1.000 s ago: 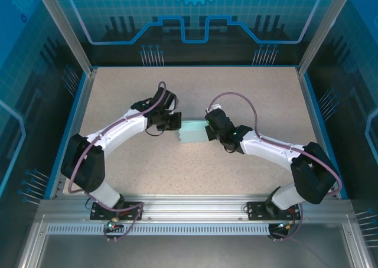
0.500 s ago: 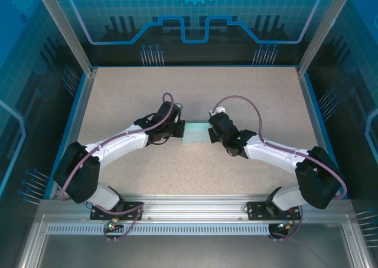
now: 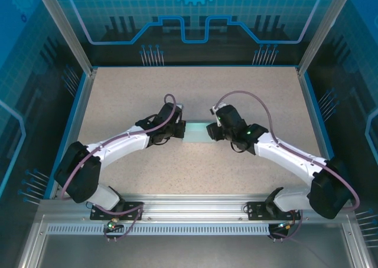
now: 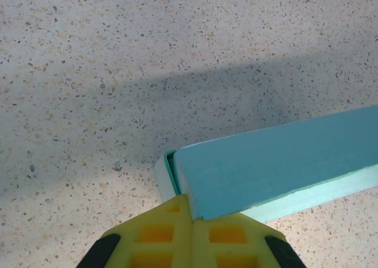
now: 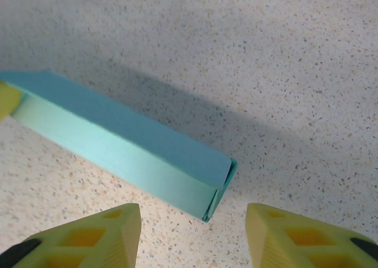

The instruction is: Fold the paper box

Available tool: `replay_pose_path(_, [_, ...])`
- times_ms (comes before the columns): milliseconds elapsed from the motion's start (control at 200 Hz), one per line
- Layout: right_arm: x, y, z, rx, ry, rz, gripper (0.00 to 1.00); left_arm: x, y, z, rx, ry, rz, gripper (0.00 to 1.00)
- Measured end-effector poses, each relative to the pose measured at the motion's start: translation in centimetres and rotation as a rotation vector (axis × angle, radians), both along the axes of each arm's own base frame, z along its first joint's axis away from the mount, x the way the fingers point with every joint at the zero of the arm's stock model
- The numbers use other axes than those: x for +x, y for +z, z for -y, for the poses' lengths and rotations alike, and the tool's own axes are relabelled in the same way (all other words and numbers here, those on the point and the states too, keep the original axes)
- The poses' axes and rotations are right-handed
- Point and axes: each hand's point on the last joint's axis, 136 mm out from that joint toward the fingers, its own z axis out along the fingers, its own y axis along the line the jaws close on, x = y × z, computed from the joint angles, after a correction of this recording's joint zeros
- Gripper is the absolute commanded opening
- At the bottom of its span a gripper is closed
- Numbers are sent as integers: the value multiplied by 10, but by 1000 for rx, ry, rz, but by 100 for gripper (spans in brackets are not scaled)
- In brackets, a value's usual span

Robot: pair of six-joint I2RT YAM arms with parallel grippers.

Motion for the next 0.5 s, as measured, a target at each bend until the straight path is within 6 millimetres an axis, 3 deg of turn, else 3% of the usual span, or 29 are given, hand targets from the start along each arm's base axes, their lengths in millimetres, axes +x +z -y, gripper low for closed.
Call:
replay_pose_path(220, [32, 10, 19, 90, -54, -37, 49, 2, 0, 3, 8, -5, 2, 0])
replay_pose_path(325, [43, -5, 18, 97, -56, -88, 48, 2, 0, 5, 10, -7, 1, 0])
replay_pose_path(425, [44, -28, 15, 85, -49, -151, 47, 2, 1, 5, 12, -7, 2, 0])
replay_pose_path(500, [44, -34, 13, 98, -48, -164, 45, 1, 1, 5, 16, -8, 3, 0])
